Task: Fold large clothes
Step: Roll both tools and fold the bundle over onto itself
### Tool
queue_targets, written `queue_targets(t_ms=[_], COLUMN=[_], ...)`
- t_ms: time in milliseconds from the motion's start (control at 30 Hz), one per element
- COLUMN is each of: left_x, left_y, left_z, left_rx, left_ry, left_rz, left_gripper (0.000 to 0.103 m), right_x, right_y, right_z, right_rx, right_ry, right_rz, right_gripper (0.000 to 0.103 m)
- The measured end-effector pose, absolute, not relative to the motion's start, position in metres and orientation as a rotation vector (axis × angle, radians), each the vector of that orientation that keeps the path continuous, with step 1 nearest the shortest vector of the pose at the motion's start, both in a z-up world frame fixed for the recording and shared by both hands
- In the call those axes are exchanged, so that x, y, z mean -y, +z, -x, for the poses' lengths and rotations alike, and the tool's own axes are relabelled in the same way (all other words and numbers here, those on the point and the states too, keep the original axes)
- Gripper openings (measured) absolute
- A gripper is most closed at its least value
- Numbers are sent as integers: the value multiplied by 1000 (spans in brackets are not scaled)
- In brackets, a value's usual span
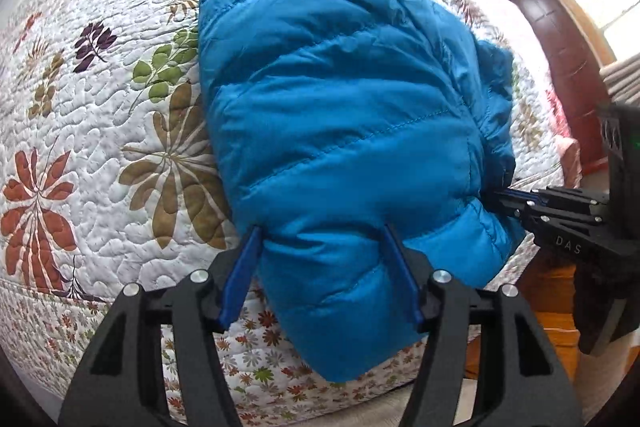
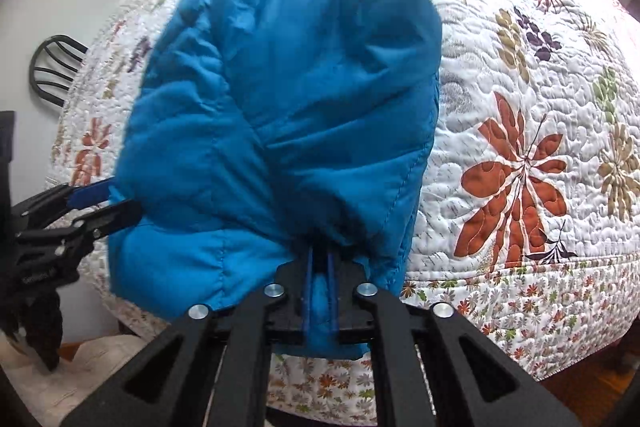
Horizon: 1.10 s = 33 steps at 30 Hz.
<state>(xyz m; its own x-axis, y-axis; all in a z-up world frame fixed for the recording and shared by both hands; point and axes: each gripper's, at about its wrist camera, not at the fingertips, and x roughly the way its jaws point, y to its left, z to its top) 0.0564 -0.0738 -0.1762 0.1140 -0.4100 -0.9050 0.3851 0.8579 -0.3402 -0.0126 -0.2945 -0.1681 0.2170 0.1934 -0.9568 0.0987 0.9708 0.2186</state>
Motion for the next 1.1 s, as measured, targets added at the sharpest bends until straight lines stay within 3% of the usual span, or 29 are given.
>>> queue_targets(t_ms=[100,167,200,433,667,867,900,933,1100], left_x=[50,36,30,13,25,42,44,46,49], left_y=[-170,-171,-174,-209,-240,-256,-258,-256,-247], left_z=[-71,-80,-85,-114,-127,-132,-137,-136,-133], left_rx=[-1328,-1324,-1330,-1411,-1441,-1440,-1438,-1427,-1366], left_ry=[-577,-562,-557,-615,-738,-798,-807,-817,-833], left_rz=[121,181,213,406,548,588,591,590,573], left_gripper=[66,68,69,71,80,85,83,80,55], right_x=[310,319,325,362,386,392,391,390,383], right_y=[-144,-132,-128,-157,-211,-246,-249,-250,-239], right_z=[17,17,16,-8,-20,-23,-23,-23,-16], right_rx=[-1290,-1252,-1233,-1268,-1281,-1264,-1255,-1244,-1190], right_ry=[135,138,110,120,239,354,369,385,417], right_rz=[-359,-393,-380,-518,-774,-962,-976,-990,-964], right_gripper=[37,72,75,75,94,96,93,84,59])
